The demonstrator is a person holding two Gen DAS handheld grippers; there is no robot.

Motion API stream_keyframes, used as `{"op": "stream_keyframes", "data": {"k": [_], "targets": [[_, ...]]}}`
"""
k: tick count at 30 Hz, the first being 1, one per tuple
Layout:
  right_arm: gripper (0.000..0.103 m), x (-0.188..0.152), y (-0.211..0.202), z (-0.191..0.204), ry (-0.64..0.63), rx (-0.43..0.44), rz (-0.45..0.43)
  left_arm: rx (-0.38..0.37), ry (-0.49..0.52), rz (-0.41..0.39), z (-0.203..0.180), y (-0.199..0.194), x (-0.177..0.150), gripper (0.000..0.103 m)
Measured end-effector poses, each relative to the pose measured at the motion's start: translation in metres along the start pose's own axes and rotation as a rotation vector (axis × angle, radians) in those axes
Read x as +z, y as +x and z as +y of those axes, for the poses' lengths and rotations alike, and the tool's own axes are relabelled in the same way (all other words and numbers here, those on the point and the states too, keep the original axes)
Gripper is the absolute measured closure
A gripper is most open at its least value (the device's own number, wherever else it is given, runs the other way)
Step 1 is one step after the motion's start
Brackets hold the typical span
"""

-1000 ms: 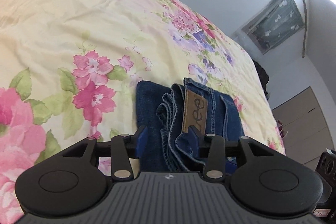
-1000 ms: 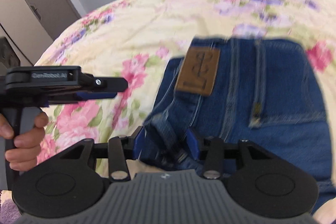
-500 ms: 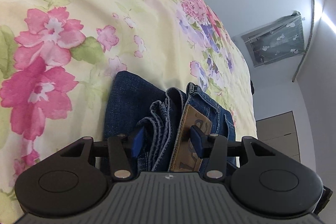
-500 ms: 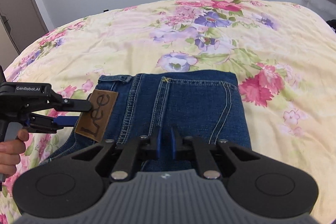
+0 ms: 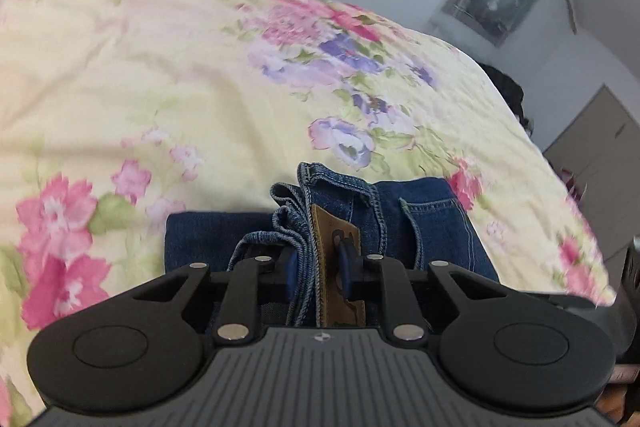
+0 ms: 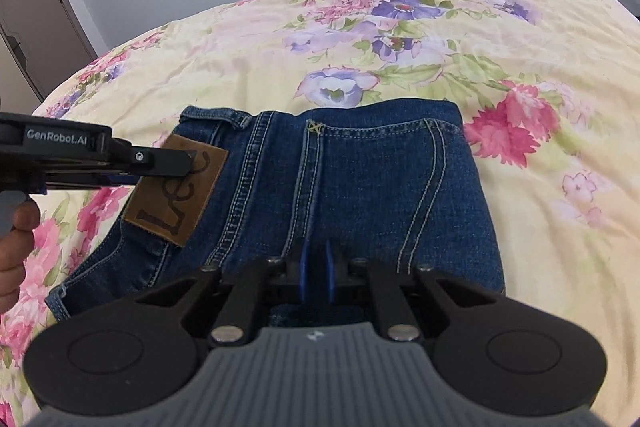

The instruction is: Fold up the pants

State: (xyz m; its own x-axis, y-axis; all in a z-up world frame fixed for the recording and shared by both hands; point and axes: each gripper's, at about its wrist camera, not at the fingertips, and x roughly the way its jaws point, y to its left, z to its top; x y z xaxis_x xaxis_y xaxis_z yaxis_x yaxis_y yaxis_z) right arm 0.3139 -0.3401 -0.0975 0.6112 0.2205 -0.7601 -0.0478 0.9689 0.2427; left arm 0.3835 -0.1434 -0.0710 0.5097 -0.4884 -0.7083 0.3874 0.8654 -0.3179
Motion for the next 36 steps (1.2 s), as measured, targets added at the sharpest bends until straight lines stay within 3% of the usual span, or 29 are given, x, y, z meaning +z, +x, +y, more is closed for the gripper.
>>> {"op": "stream_keyframes", "data": {"k": [3, 6, 10, 15, 18, 22, 28, 30, 36], "targets": [[0.098, 0.003, -0.004, 0.001, 0.013, -0.002, 0.009, -0.006, 0.117, -0.041, -0.023, -0.019, 0.004, 0.086], [0.103, 0.007, -0.016, 0.012, -0.031, 0.02, -0.011, -0.033, 0.15, -0.052, -0.024, -0.034, 0.015, 0.087], [0.103, 0.011, -0.021, 0.037, -0.088, 0.068, -0.011, -0.031, 0.08, 0.006, 0.007, -0.029, 0.017, 0.087], [0.103, 0.0, 0.003, 0.057, -0.136, 0.101, 0.038, -0.047, -0.068, 0.057, 0.06, -0.002, -0.004, 0.086], [0.103, -0.005, 0.017, 0.052, -0.086, 0.116, 0.044, -0.061, -0.153, 0.074, 0.081, 0.012, -0.012, 0.084], [0.103, -0.004, 0.022, 0.046, -0.05, 0.141, 0.067, -0.051, -0.167, 0.081, 0.091, 0.016, -0.022, 0.079], [0.103, 0.002, 0.0, 0.05, -0.099, 0.129, 0.054, 0.027, -0.122, 0.121, 0.085, -0.007, -0.025, 0.077], [0.103, 0.005, -0.016, 0.042, -0.109, 0.108, 0.031, 0.049, -0.085, 0.12, 0.078, -0.019, -0.022, 0.086], [0.103, 0.033, -0.051, 0.0, -0.094, -0.016, -0.04, 0.064, -0.001, -0.004, 0.05, -0.045, 0.003, 0.087]]}}
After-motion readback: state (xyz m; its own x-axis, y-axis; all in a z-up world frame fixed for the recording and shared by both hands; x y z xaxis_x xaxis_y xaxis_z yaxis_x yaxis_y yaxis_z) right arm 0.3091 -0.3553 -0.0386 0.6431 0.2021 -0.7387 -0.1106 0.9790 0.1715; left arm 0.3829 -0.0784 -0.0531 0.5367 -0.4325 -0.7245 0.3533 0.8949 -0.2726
